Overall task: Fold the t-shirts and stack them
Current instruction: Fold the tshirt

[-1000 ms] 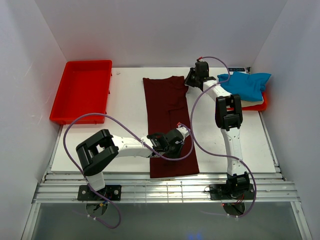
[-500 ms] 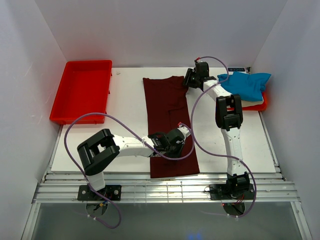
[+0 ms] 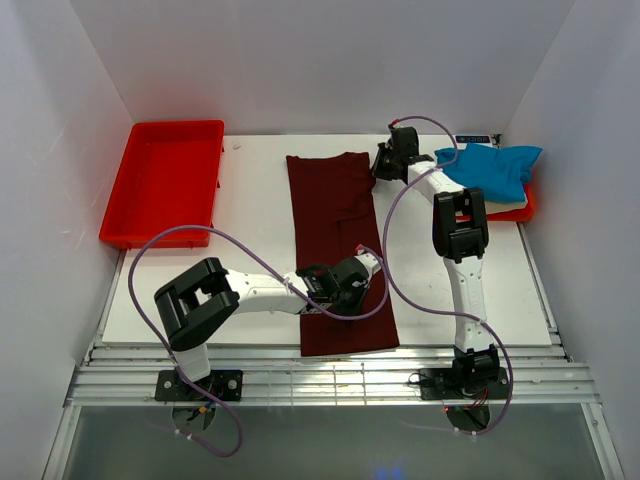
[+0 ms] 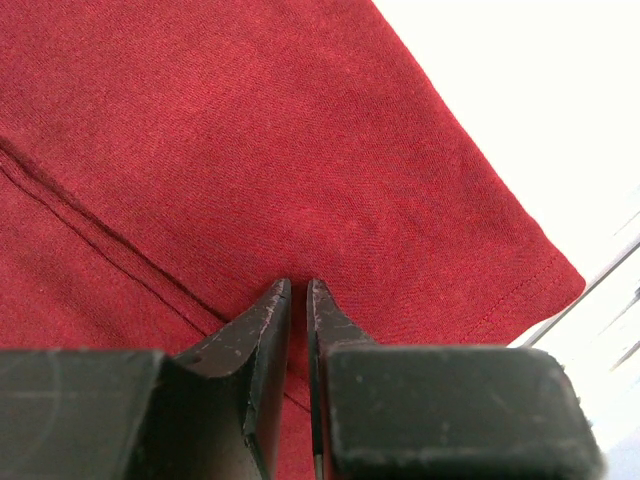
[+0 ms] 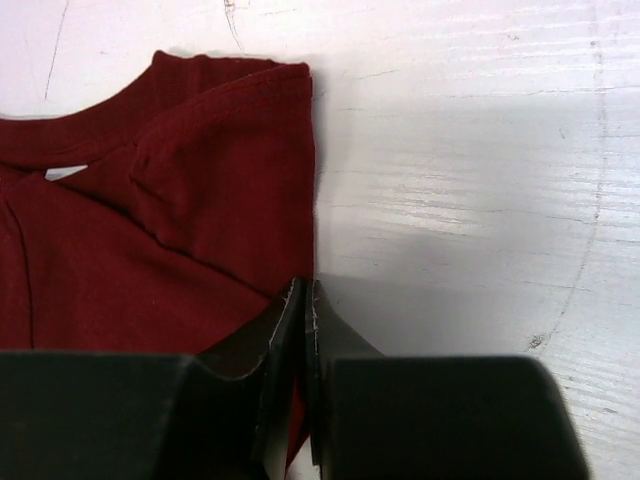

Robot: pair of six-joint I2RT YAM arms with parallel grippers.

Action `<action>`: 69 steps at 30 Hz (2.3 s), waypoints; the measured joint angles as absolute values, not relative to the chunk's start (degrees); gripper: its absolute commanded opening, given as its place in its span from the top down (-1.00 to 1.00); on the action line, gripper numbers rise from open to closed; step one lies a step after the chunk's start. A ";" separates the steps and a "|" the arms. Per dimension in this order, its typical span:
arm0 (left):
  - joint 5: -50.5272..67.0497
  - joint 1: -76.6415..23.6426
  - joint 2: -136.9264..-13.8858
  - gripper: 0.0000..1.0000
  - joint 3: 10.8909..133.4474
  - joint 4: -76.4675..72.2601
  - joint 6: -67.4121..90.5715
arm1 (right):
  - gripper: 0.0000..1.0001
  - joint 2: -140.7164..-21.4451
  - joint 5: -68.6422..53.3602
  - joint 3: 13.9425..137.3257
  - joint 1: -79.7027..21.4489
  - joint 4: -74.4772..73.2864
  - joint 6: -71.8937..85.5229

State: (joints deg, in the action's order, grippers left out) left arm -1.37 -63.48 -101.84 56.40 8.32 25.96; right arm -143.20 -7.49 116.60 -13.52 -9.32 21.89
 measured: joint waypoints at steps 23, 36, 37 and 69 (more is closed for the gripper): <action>-1.48 -63.46 -101.27 0.55 55.09 6.87 26.59 | 0.16 -148.35 -6.39 124.84 -13.50 -5.58 30.41; -2.37 -63.48 -101.60 0.53 57.32 10.37 25.52 | 0.00 -144.68 -4.62 119.04 -13.52 -3.38 26.15; -2.72 -63.51 -101.69 0.52 58.13 11.75 25.12 | 0.00 -143.15 -3.97 117.67 -13.52 -3.60 25.02; -1.69 -51.94 -58.87 -0.20 27.88 24.25 46.41 | 0.06 -62.89 8.86 43.97 -45.63 -39.31 32.16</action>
